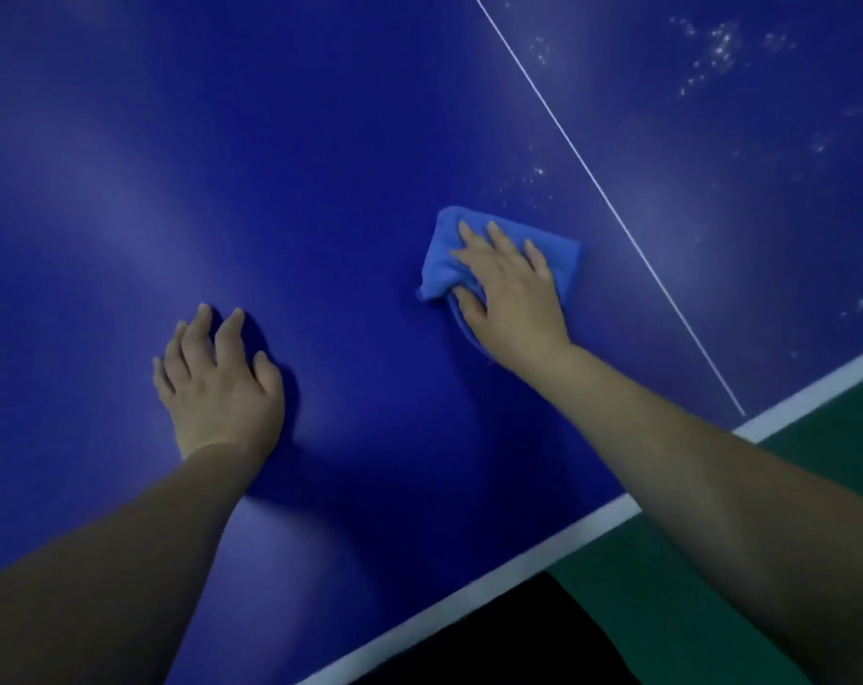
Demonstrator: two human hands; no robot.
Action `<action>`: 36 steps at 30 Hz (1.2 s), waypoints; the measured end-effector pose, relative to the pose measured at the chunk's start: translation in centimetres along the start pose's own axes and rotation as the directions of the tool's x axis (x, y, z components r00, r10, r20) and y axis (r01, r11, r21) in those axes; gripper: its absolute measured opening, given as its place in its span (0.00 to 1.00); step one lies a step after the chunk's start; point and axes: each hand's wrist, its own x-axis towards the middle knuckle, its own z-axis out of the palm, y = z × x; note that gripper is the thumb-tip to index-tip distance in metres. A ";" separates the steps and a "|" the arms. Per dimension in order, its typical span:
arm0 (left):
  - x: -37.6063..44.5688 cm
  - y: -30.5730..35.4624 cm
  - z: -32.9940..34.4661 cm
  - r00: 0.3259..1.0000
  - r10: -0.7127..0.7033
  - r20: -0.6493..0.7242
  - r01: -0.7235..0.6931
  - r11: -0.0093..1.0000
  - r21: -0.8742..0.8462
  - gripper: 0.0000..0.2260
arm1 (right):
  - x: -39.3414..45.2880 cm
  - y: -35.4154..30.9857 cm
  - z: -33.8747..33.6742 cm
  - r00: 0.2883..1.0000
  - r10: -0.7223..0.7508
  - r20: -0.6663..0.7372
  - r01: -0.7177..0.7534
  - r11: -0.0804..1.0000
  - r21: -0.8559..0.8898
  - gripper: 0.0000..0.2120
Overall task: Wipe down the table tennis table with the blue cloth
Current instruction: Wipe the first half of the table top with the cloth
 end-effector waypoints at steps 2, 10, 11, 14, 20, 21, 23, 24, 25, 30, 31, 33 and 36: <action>0.0 0.0 -0.1 1.000 -0.016 -0.001 0.016 1.000 0.005 0.26 | 3.7 2.6 -1.0 0.993 -0.107 0.048 0.107 0.994 -0.010 0.19; 0.1 -0.5 0.0 1.000 -0.017 -0.021 0.017 1.000 0.015 0.25 | 4.8 1.1 -0.3 0.940 0.289 -0.181 -0.279 0.957 0.080 0.21; 0.1 -0.4 0.0 1.000 -0.018 -0.023 0.018 1.000 0.018 0.25 | 4.1 0.0 0.3 0.982 0.144 -0.123 -0.136 0.988 0.068 0.20; 0.1 -0.5 -0.1 1.000 -0.019 -0.022 0.020 1.000 0.021 0.25 | 6.8 0.4 0.1 0.975 -0.218 0.034 0.217 0.976 0.018 0.19; 0.0 0.0 -0.5 1.000 -0.018 -0.015 0.018 1.000 0.013 0.25 | 11.8 4.8 -2.0 0.941 0.316 -0.122 -0.304 0.947 0.107 0.23; 0.0 0.1 -0.6 1.000 -0.019 -0.018 0.019 1.000 0.009 0.25 | 10.3 3.6 -1.5 0.938 0.325 -0.121 -0.315 0.945 0.092 0.24; 0.0 0.2 -0.7 1.000 -0.018 -0.018 0.018 1.000 0.007 0.25 | 6.4 -0.3 0.1 0.990 0.124 -0.069 -0.122 0.992 0.031 0.24; 0.0 0.2 -0.8 1.000 -0.016 -0.016 0.016 1.000 0.005 0.25 | 4.8 -2.4 0.9 1.000 -0.030 -0.006 0.030 0.999 0.023 0.23; 0.0 0.1 -0.8 1.000 -0.016 -0.015 0.016 1.000 0.001 0.25 | 4.1 -4.3 1.6 0.983 -0.173 0.055 0.171 0.984 0.044 0.21; 0.0 -0.2 -0.8 1.000 -0.004 -0.018 0.004 1.000 -0.004 0.24 | 12.9 -6.5 1.9 0.932 -0.332 0.142 0.344 0.937 -0.064 0.22; 0.0 -0.2 -0.8 1.000 -0.003 -0.015 0.003 1.000 -0.001 0.24 | 14.8 -5.1 1.4 0.962 -0.249 0.111 0.259 0.961 -0.093 0.22; 0.1 -0.3 -0.7 1.000 -0.007 -0.008 0.007 1.000 0.000 0.24 | 16.6 -0.6 -0.1 1.000 0.019 -0.009 -0.020 0.997 -0.079 0.22; 0.1 -0.3 -0.7 1.000 -0.013 0.002 0.013 1.000 -0.005 0.24 | 13.2 4.2 -2.1 0.906 0.391 -0.163 -0.389 0.920 0.047 0.23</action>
